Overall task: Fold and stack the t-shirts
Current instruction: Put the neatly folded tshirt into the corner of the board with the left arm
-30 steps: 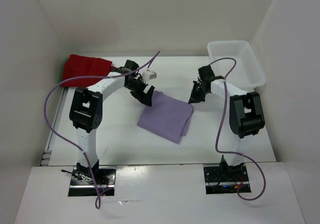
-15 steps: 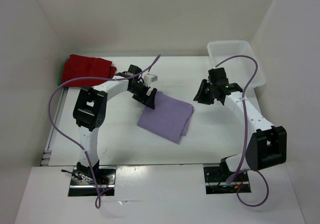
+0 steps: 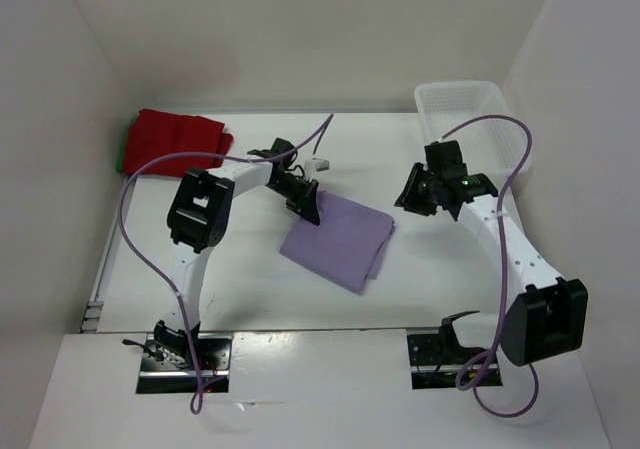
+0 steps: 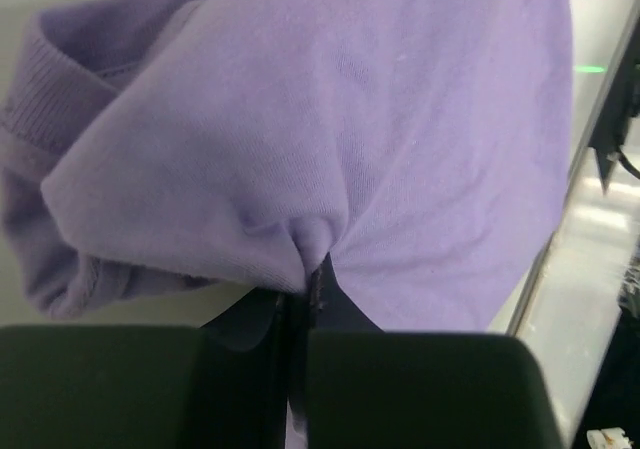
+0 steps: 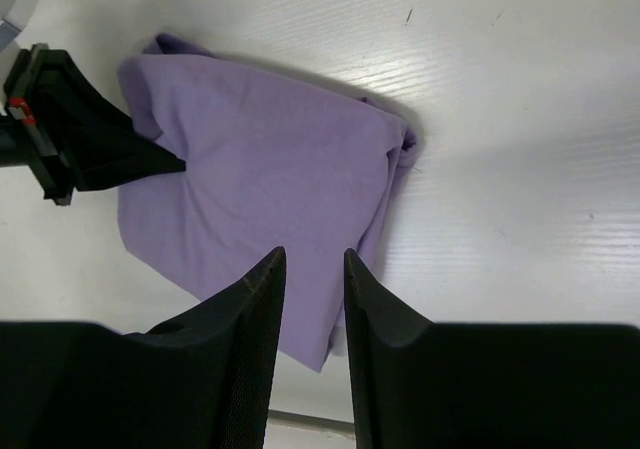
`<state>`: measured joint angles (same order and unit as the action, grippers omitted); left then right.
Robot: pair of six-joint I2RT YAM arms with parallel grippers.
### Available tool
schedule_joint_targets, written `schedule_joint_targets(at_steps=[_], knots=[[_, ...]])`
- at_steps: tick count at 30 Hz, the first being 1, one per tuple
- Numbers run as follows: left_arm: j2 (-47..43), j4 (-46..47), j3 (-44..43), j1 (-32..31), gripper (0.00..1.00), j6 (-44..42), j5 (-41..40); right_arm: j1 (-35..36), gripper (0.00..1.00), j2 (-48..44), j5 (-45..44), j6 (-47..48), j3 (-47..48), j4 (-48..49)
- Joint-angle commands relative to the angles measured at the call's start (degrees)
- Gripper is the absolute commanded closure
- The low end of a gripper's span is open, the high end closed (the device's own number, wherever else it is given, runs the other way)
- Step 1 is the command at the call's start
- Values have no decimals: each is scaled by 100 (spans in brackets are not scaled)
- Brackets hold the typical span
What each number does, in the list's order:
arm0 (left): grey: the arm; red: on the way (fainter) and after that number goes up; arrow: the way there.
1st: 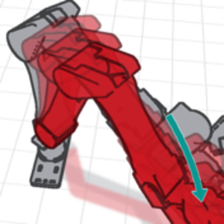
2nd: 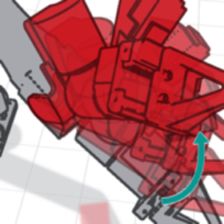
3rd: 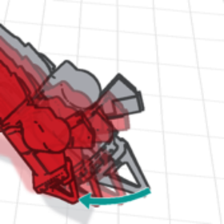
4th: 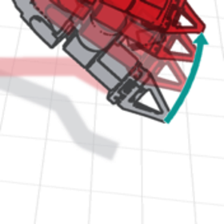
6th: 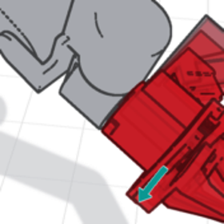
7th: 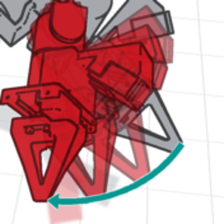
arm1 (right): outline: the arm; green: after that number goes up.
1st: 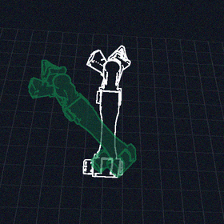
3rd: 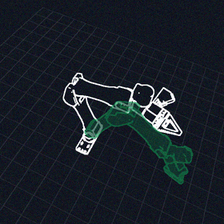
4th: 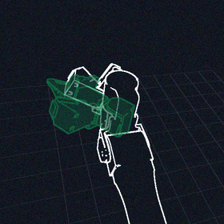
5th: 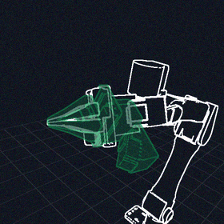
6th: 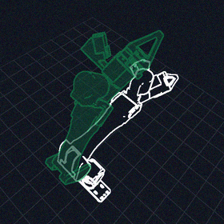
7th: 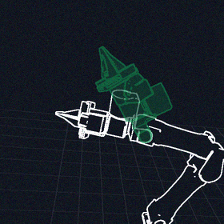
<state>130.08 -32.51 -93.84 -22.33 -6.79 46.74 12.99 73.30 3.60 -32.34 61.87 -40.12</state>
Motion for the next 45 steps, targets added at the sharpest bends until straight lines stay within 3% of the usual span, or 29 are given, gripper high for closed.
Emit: schedule_joint_targets(at_steps=[1, 7, 12, 18, 24, 33, 39, 45], knots=[[658, -616, 86, -105, 100, -279, -350, 45, 65, -368, -236, -106, 229, -251], [-104, -625, -249, 272, 100, -227, -383, 45, 65, -474, -342, -158, 229, -365], [-800, -317, -423, 622, 100, -516, -2445, 45, 65, -352, -342, -159, 299, -365], [-344, -415, -1575, 1291, 100, -902, -4037, 45, 65, -62, -342, -36, 572, -365], [-80, -361, -2768, 1521, 100, -1236, -5146, 45, 65, -8, -342, 17, 503, -304], [351, -914, -4352, 1933, 100, -1440, -5597, -7, 65, -123, -395, 17, 274, -304], [597, -1239, -5204, 2645, 100, -1579, -5535, -7, 65, -123, -395, 17, 273, -356], [1404, -2046, -6627, 3304, 100, -1861, -5290, -7, 65, -9, -334, 70, 273, -356]])
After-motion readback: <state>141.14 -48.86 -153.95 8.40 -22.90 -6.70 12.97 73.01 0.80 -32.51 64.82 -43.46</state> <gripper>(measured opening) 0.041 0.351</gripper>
